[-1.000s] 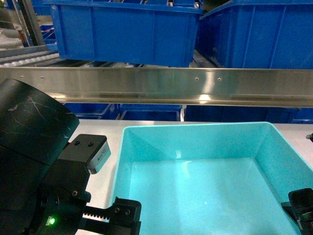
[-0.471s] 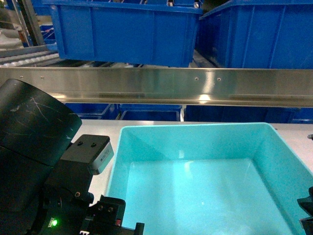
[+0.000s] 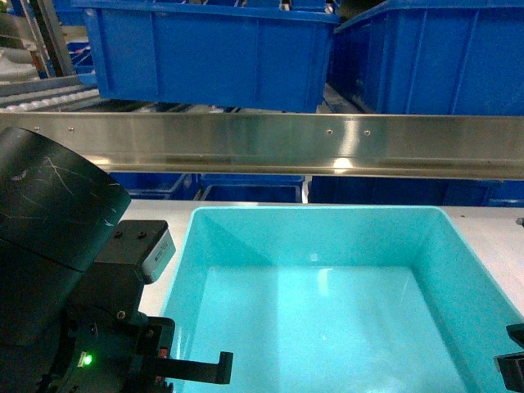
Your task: Organize blue bins on left shelf correctly
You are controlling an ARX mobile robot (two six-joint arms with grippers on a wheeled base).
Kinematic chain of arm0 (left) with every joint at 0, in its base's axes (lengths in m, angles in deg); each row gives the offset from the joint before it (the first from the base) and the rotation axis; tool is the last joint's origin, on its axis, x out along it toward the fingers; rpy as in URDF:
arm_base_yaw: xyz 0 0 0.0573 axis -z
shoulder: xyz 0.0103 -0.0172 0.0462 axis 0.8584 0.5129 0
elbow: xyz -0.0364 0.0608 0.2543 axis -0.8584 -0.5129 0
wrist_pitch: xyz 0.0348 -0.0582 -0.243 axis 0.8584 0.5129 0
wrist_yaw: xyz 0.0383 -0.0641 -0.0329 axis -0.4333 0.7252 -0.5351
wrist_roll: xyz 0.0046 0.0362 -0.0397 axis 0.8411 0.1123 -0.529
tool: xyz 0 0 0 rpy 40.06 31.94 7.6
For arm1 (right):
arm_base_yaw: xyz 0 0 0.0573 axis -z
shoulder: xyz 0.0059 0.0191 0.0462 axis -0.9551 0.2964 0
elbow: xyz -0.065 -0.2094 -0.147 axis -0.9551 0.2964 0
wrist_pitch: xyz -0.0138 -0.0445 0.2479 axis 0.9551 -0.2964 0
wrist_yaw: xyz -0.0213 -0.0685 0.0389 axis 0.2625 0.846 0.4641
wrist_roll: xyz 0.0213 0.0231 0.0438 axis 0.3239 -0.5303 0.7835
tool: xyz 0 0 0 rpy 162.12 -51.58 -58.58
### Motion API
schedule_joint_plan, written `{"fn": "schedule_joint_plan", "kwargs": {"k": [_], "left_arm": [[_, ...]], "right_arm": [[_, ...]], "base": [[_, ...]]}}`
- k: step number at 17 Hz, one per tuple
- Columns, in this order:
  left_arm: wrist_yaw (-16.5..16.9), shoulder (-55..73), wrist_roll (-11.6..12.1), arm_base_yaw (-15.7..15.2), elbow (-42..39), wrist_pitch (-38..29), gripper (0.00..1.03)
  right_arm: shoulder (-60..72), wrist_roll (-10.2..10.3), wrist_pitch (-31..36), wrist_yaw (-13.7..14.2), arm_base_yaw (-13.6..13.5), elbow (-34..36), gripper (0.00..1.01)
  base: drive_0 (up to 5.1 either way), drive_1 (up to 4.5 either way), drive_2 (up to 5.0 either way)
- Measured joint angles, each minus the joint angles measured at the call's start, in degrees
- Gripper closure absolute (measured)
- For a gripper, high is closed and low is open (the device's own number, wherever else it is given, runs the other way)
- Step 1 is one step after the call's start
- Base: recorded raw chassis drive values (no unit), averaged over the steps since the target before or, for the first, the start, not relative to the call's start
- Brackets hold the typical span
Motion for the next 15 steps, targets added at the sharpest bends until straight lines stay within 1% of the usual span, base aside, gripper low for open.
{"fn": "schedule_joint_plan", "kwargs": {"k": [1, 3, 4, 7, 9, 12, 15], "left_arm": [[0.0, 0.0, 0.0, 0.0, 0.0, 0.0, 1.01], [0.0, -0.2, 0.1, 0.0, 0.0, 0.1, 1.01], [-0.5, -2.4, 0.1, 0.5, -0.5, 1.8, 1.01], [-2.5, -8.3, 0.0, 1.0, -0.4, 3.1, 1.01], [-3.2, -10.7, 0.0, 1.0, -0.1, 4.2, 1.01], [-4.5, -10.9, 0.0, 1.0, 0.0, 3.7, 1.01], [-4.5, -10.9, 0.1, 0.9, 0.0, 3.8, 1.01]], "right_arm": [[-0.1, 0.0, -0.2, -0.3, 0.0, 0.0, 0.99], [-0.8, 0.8, -0.3, -0.3, 0.0, 0.5, 0.99], [-4.5, 1.3, -2.8, -0.4, -0.5, 0.5, 0.99], [-10.3, 1.7, -5.0, -0.4, -0.7, -0.2, 0.99], [-13.3, 1.9, -6.3, -0.3, -1.2, -0.8, 0.99], [-14.4, 1.9, -3.5, -0.4, -1.8, -0.8, 0.99], [-14.4, 1.9, -3.8, -0.4, -1.8, -0.8, 0.99]], "base": [[0.0, 0.00, 0.0], [0.0, 0.00, 0.0], [0.0, 0.00, 0.0], [0.0, 0.00, 0.0], [0.0, 0.00, 0.0], [0.0, 0.00, 0.0], [0.0, 0.00, 0.0]]}}
